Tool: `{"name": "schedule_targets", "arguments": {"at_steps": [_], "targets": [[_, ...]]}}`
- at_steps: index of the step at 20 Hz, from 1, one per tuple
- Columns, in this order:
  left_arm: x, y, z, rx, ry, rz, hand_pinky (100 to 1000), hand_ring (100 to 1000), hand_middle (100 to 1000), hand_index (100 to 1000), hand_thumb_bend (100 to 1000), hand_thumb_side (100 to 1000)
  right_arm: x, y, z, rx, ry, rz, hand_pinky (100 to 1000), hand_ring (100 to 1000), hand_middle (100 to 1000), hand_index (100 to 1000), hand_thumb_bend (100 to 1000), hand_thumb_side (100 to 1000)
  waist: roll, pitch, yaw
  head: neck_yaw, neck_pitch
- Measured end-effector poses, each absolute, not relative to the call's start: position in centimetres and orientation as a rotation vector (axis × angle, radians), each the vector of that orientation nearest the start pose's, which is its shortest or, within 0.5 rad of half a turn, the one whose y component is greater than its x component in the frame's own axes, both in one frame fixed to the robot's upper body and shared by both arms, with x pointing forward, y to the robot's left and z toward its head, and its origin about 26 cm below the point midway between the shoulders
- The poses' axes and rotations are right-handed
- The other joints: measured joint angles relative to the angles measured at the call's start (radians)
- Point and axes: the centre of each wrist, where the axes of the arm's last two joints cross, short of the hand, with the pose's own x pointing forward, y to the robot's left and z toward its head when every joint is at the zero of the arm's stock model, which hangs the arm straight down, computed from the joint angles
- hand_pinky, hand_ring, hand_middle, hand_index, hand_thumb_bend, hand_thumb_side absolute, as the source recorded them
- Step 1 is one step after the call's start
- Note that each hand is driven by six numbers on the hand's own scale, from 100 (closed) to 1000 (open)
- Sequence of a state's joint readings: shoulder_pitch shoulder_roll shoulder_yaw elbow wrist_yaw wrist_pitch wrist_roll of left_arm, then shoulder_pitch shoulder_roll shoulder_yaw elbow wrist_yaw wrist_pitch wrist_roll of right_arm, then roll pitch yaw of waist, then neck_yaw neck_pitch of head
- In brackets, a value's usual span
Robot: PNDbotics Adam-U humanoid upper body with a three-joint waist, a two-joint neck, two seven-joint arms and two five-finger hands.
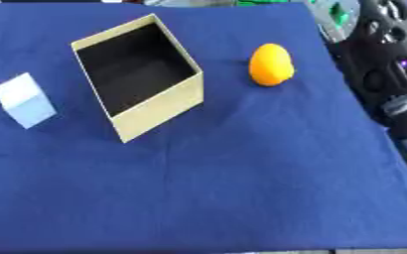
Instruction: Pick up objects on the table and place them in the box.
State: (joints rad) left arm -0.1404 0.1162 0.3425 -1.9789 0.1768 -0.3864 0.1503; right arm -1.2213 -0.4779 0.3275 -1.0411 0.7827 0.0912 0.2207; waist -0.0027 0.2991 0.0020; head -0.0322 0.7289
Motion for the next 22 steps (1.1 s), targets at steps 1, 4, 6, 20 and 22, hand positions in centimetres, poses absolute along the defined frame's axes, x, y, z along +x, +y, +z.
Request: {"name": "schedule_targets", "arguments": {"at_steps": [1, 4, 6, 20, 22], "targets": [[27.2, 33.1, 14.6, 0.296, -2.514, 0.376, 726, 578, 575, 802, 367, 1000, 47.2, -19.9, 32.9, -1.156, -1.711, 1.295, 864, 950, 877, 936, 100, 1000, -0.001, 0.0, -0.004, 0.001, 0.0], [27.2, 33.2, 14.6, 0.299, -2.515, 0.368, 726, 578, 575, 801, 367, 1000, 47.2, -20.1, 32.9, -1.148, -1.69, 1.327, 867, 954, 886, 943, 100, 1000, -0.004, 0.0, -0.01, 0.005, 0.0], [27.2, 33.2, 14.7, 0.299, -2.515, 0.367, 726, 578, 575, 801, 366, 1000, 47.2, -20.4, 32.9, -1.159, -1.68, 1.341, 867, 953, 897, 948, 100, 1000, -0.006, 0.0, -0.013, 0.008, 0.0], [27.2, 33.2, 14.7, 0.3, -2.515, 0.365, 725, 578, 574, 798, 367, 1000, 47.2, -24.6, 30.6, -1.197, -1.547, 1.409, 882, 979, 932, 991, 100, 1000, -0.009, 0.0, -0.025, 0.018, -0.001], [27.3, 33.2, 14.7, 0.3, -2.515, 0.366, 725, 578, 573, 798, 366, 1000, 47.1, -25.2, 30.1, -1.19, -1.528, 1.417, 885, 983, 933, 998, 100, 1000, -0.009, 0.0, -0.025, 0.02, -0.002]]}}
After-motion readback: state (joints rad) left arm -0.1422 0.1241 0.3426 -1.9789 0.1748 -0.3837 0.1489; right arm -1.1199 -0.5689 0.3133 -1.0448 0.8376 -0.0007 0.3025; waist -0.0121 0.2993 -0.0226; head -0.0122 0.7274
